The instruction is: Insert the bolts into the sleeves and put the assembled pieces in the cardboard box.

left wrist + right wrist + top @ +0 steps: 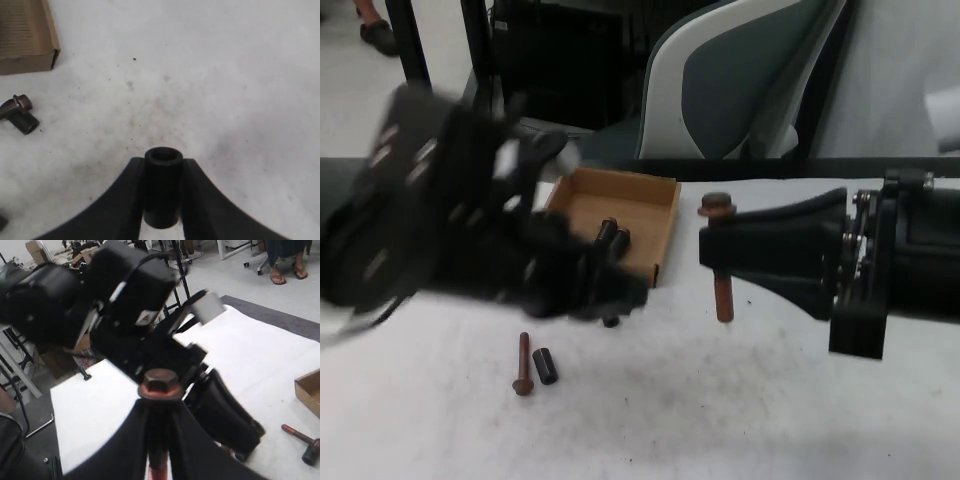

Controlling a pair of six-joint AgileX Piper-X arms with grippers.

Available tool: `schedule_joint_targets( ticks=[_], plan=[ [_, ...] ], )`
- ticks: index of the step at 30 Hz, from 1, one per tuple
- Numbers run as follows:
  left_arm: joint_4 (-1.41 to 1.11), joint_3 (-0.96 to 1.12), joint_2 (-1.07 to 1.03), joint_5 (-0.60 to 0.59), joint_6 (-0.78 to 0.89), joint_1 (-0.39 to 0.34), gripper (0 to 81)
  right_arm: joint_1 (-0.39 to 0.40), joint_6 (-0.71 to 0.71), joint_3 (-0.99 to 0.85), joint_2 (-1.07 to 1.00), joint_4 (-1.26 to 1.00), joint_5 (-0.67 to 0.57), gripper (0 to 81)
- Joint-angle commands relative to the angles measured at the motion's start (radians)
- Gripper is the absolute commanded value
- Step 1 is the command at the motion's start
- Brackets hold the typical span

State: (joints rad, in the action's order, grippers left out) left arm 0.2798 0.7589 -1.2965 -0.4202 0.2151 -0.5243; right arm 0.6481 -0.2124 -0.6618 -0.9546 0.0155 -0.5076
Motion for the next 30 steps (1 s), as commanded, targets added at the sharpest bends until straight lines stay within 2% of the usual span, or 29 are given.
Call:
schedule_joint_targets(
  ticks=[1, 5, 9, 14, 21, 23, 27, 30],
  plan=[
    [-0.142, -0.138, 0.128, -0.001, 0.014, -0.008, 0.8, -0.002, -0.053, -0.004, 0.006, -0.061, 0.001, 0.2],
    [-0.333, -0.308, 0.305, -0.052, 0.067, -0.014, 0.8, -0.002, -0.124, 0.01, 0.006, -0.11, -0.005, 0.2],
    [-0.548, -0.454, 0.471, -0.115, 0.099, -0.014, 0.8, -0.002, -0.277, 0.068, 0.006, -0.253, -0.009, 0.2],
    [-0.675, -0.551, 0.605, -0.265, 0.055, -0.014, 0.8, 0.0, -0.455, 0.142, 0.006, -0.461, -0.013, 0.2],
    [-0.671, -0.569, 0.611, -0.39, 0.038, -0.014, 0.8, 0.02, -0.488, 0.147, 0.006, -0.482, -0.059, 0.2],
    [-0.671, -0.569, 0.601, -0.403, 0.029, -0.014, 0.8, 0.041, -0.493, 0.147, 0.006, -0.482, -0.06, 0.2],
    [-0.676, -0.567, 0.585, -0.42, -0.092, -0.014, 0.8, 0.075, -0.503, 0.147, 0.006, -0.482, -0.06, 0.2],
    [-0.681, -0.565, 0.566, -0.429, -0.092, -0.014, 0.8, 0.092, -0.503, 0.147, 0.006, -0.482, -0.06, 0.2]
  ],
)
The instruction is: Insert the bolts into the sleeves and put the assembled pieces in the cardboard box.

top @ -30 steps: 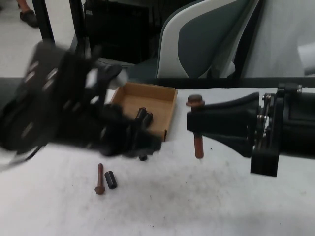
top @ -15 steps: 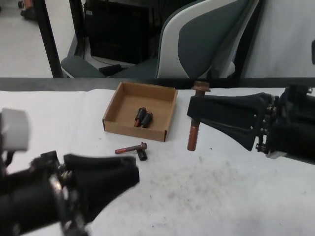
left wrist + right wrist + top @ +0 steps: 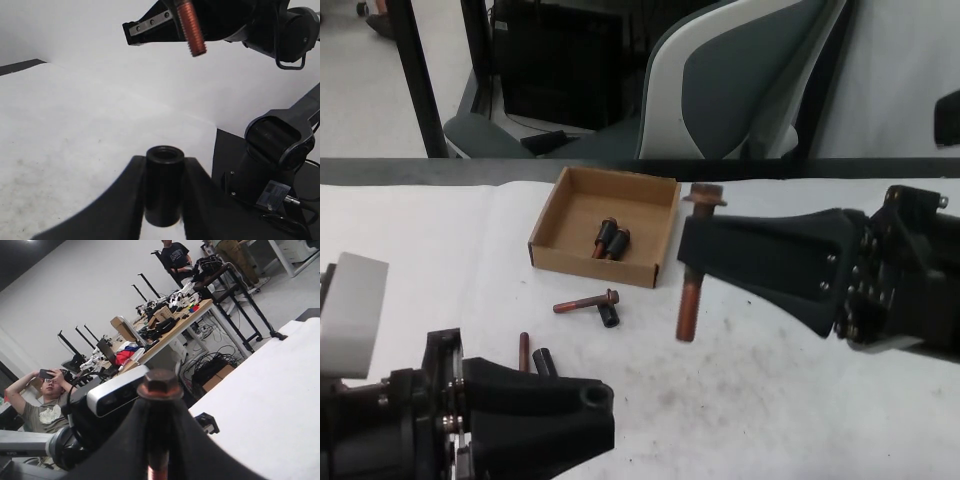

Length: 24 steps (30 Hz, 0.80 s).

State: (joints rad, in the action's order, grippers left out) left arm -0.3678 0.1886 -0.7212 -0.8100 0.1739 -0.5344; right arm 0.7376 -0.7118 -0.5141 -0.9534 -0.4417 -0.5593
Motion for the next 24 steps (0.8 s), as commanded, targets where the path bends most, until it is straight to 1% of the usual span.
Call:
schedule_joint_targets(
  ticks=[1, 7, 10, 16, 19, 24],
  plan=[
    [-0.034, 0.005, -0.015, -0.044, -0.051, -0.004, 0.8, 0.005, -0.003, -0.001, 0.005, -0.025, -0.008, 0.2],
    [-0.034, 0.038, -0.063, -0.045, -0.052, -0.004, 0.8, 0.015, 0.0, -0.001, 0.003, -0.02, -0.008, 0.2],
    [-0.033, 0.075, -0.107, -0.045, -0.083, -0.004, 0.8, 0.015, -0.001, -0.001, -0.002, -0.014, 0.0, 0.2],
    [-0.033, 0.146, -0.206, -0.052, -0.108, -0.004, 0.8, 0.015, 0.003, -0.033, -0.055, 0.034, 0.0, 0.2],
    [-0.033, 0.159, -0.229, -0.052, -0.142, -0.004, 0.8, 0.015, 0.032, -0.067, -0.082, 0.05, 0.0, 0.2],
    [-0.033, 0.159, -0.235, -0.052, -0.142, -0.004, 0.8, 0.015, 0.138, -0.121, -0.104, 0.162, 0.0, 0.2]
  ],
)
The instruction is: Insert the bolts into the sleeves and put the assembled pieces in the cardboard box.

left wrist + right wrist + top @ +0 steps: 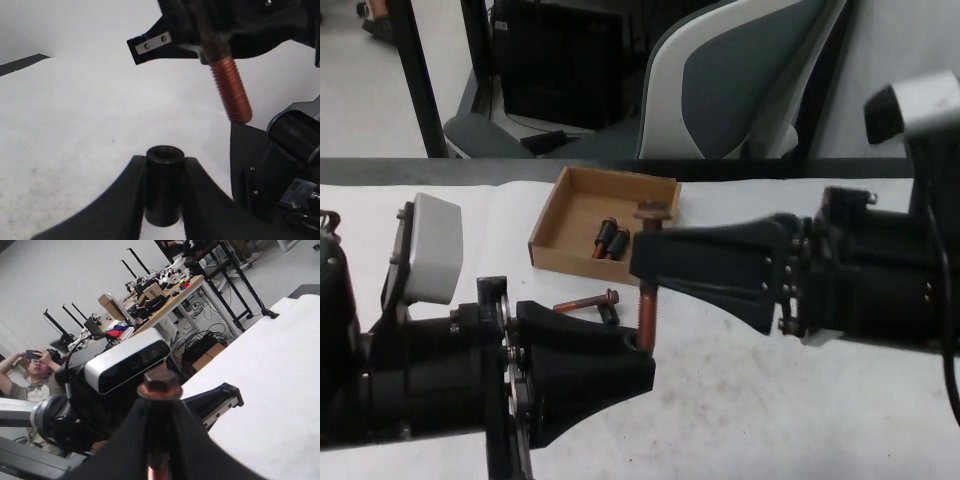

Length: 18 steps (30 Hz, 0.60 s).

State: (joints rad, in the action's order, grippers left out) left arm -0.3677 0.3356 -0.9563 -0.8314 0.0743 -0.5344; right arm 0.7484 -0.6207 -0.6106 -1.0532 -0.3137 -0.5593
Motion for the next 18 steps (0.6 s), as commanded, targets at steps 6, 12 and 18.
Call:
schedule_joint_targets(
  ticks=[6, 12, 18],
  plan=[
    [-0.033, 0.012, 0.0, -0.039, -0.018, -0.004, 0.8, 0.004, 0.079, -0.029, -0.012, 0.056, 0.008, 0.2],
    [-0.033, 0.012, 0.0, -0.071, 0.014, -0.004, 0.8, 0.004, 0.126, -0.029, -0.012, 0.063, 0.024, 0.2],
    [-0.041, 0.012, 0.0, -0.083, 0.015, -0.004, 0.8, 0.003, 0.155, -0.029, -0.012, 0.069, 0.041, 0.2]
  ],
)
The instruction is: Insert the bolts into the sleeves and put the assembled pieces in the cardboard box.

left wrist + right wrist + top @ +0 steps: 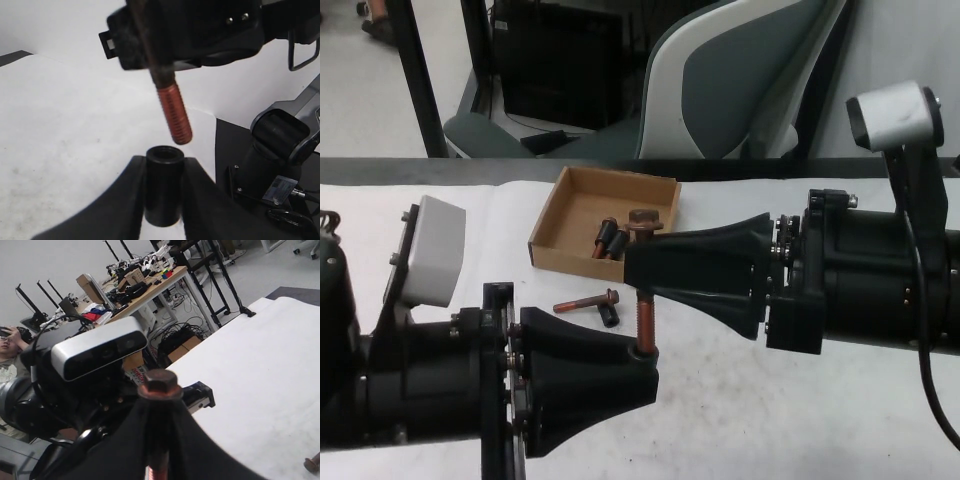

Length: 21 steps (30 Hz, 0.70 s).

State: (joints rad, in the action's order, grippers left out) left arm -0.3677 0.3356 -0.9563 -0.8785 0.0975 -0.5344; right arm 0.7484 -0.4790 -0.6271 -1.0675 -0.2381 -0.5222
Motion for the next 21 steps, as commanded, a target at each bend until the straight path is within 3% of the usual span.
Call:
schedule_joint_targets(
  ticks=[1, 21],
  plan=[
    [-0.043, 0.012, 0.0, -0.036, -0.009, -0.004, 0.8, 0.003, 0.014, -0.013, 0.002, -0.007, 0.003, 0.2],
    [-0.11, 0.012, 0.0, -0.057, 0.137, -0.004, 0.8, 0.003, 0.068, -0.013, 0.002, -0.007, 0.017, 0.2]
  ],
)
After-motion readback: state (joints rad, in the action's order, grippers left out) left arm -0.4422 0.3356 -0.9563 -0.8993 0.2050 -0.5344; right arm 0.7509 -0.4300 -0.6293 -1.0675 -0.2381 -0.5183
